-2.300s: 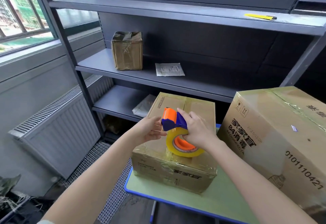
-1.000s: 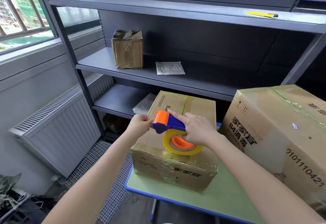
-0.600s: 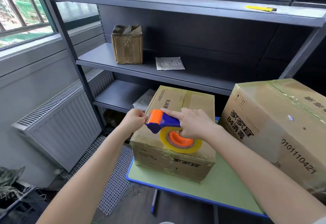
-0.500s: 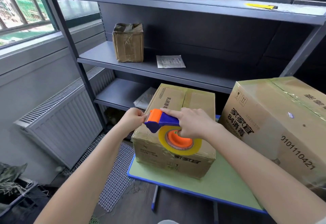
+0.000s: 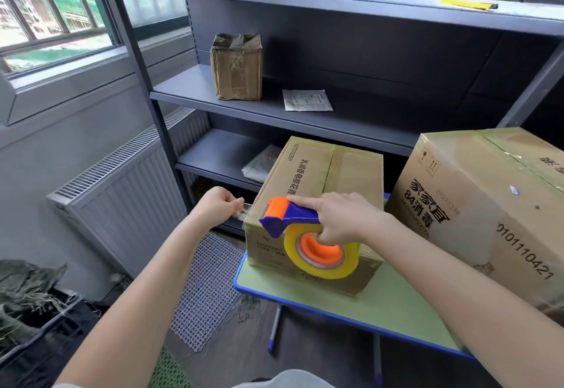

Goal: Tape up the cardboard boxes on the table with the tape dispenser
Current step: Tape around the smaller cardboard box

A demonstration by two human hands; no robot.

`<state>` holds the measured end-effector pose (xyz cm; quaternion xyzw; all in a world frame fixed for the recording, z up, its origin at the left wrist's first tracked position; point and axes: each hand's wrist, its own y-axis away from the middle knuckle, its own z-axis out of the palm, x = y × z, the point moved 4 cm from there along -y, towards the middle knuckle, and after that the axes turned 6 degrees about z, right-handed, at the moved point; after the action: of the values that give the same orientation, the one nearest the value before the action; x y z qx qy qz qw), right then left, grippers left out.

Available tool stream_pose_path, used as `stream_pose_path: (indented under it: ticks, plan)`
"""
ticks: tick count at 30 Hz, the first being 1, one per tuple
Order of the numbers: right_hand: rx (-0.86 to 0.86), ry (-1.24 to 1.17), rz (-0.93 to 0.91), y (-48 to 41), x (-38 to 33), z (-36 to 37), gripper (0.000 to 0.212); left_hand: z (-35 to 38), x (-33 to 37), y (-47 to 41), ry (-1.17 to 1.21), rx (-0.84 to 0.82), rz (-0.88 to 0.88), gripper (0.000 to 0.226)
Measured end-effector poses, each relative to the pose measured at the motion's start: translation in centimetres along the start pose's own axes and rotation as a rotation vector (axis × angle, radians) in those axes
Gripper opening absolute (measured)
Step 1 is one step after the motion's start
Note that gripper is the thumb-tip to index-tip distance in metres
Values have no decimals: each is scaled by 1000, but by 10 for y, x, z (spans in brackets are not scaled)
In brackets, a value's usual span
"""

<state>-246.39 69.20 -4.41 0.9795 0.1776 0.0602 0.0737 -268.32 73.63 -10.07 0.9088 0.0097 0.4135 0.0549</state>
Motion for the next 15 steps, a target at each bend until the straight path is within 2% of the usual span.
stream_pose_path:
  ticks: [9,15]
  plan:
    - [-83,-5,29,4,9,5,83,-2,-30,-18,-93,7,-41,34]
    - [-99,76,27,-3,13,6,78,16,-36,-28,-145,18,-36,27]
